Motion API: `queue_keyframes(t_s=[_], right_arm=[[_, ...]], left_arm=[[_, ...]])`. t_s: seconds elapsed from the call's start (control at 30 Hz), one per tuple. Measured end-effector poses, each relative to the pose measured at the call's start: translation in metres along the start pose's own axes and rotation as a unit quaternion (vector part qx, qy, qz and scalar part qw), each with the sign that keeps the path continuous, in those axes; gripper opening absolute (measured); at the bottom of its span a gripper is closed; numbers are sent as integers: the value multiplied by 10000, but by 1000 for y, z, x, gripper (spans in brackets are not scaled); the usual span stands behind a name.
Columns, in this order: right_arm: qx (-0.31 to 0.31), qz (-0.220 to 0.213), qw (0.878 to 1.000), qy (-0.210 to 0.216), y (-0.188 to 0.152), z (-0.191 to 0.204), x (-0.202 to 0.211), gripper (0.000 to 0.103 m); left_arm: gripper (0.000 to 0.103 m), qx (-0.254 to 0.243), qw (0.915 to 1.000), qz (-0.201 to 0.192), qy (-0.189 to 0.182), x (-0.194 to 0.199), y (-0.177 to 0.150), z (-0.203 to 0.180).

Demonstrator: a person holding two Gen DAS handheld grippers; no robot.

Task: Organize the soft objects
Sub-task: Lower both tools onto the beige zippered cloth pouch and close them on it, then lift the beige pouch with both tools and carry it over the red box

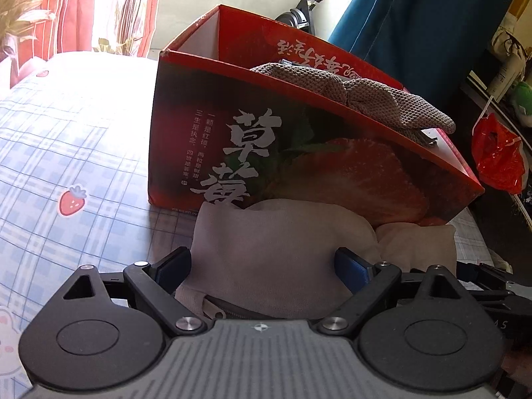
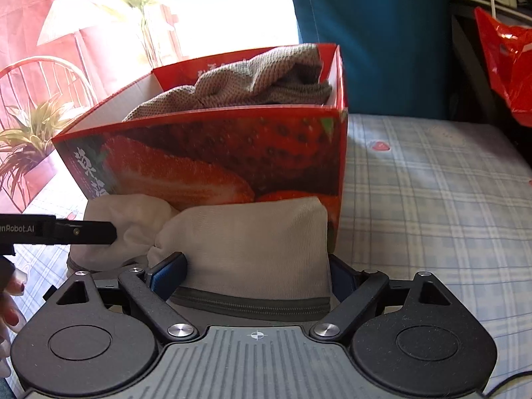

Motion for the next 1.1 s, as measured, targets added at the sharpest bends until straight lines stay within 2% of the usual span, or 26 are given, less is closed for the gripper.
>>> queue_keyframes(t_s=[0.17,0.37,0.43,0.5,0.6,0.7,0.83,1.1], right_arm=[[-76,31,9999,148,-3,-2,-7,84],[-50,34,9997,236,-3,3,-12,77],[-16,35,9996,269,-2,4,-13,72],[49,40,9996,288,-1,7,-13,69],[175,59,9994,295,2,13,-11,62],[300,76,9990,314,6,16,-11,54],[440,70,9984,345,15,22,-7,42],[523,-220,9975,414,30,26,15,38]], left_arm=[[89,7,9999,107,-103,-8,-4,2],[82,52,9998,119,-164,-12,-5,5],[74,31,9997,138,-192,-12,-6,5],[58,0,9996,167,-221,-12,-7,2],[40,-110,9996,159,-219,-12,-8,-2],[28,-228,9995,108,-186,-10,-10,-5],[23,-261,9996,2,-145,-2,-8,-7],[22,-376,9981,-452,-206,34,0,-20]])
Point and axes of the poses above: each gripper's, at about its wrist camera, not at the fingertips, and x roughly against the way its jaws point, z to its left, y to its top, the point moved 1 cm from there along -x, roughly the way its jaws point, and after that the axes turned 15 degrees about x, right-handed, at the moved point
